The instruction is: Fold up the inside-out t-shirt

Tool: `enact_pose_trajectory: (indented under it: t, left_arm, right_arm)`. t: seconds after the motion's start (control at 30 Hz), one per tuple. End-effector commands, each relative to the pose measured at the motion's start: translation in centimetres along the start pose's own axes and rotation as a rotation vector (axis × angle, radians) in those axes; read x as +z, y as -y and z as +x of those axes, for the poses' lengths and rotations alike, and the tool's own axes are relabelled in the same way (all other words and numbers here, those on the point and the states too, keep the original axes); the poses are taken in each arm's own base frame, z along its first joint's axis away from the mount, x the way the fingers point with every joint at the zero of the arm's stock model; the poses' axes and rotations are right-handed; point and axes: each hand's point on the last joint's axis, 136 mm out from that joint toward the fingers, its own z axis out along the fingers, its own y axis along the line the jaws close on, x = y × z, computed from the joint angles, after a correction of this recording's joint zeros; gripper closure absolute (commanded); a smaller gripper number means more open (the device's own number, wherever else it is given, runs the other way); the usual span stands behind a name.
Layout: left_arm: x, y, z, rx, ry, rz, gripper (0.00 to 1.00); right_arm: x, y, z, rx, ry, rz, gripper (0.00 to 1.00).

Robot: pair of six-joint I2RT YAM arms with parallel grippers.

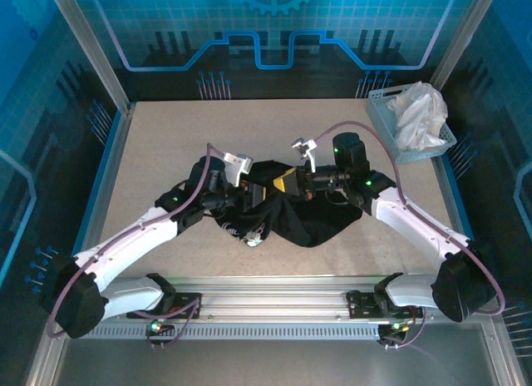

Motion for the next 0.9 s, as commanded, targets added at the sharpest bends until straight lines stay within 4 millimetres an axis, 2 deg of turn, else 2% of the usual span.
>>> enact_pose_trajectory:
  t: [0.0, 0.13, 0.27, 0.37, 0.43, 0.47, 0.57, 0.67, 0.77, 0.87]
  left_arm:
    - [-0.1, 1.4, -2.4, 0.031, 0.050, 0.060, 0.63]
    - [0.7, 1.5, -2.4, 0.035, 0.043, 0.079, 0.59]
    - [1.9, 2.1, -2.3, 0.034, 0.021, 0.138, 0.61]
    - [2.4, 2.5, -2.4, 0.028, 0.016, 0.172, 0.75]
    - [2.2, 2.2, -2.6, 0.020, 0.027, 0.163, 0.93]
    - [2.0, 2.0, -2.8, 0.014, 0.041, 0.158, 1.00]
    - [0.7, 2.3, -3.2, -0.009, 0.074, 0.175, 1.00]
    - [-1.3, 3.8, -3.4, -0.032, 0.102, 0.238, 1.00]
    - [-3.4, 5.9, -3.7, -0.073, 0.123, 0.338, 1.00]
    - [-5.3, 7.2, -4.2, -0.095, 0.158, 0.382, 1.00]
  right_arm:
    - [-0.9, -1.2, -1.5, -0.057, 0.033, -0.013, 1.00]
    - [-0.8, -1.1, -1.6, -0.057, 0.031, -0.017, 1.00]
    - [-0.8, -1.1, -1.6, -0.057, 0.031, -0.016, 1.00]
    - [-1.1, -1.0, -1.6, -0.061, 0.032, -0.001, 1.00]
    - [-1.4, -0.7, -1.5, -0.065, 0.032, 0.020, 1.00]
    - [-1.6, -0.4, -1.4, -0.065, 0.031, 0.034, 1.00]
    - [-2.4, 0.8, -1.2, -0.082, 0.019, 0.130, 1.00]
    - [-3.3, 3.0, -1.3, -0.098, -0.001, 0.315, 1.00]
    - [-2.9, 3.7, -2.5, -0.126, 0.012, 0.409, 0.99]
    - [-2.1, 4.7, -3.2, -0.178, -0.022, 0.541, 0.95]
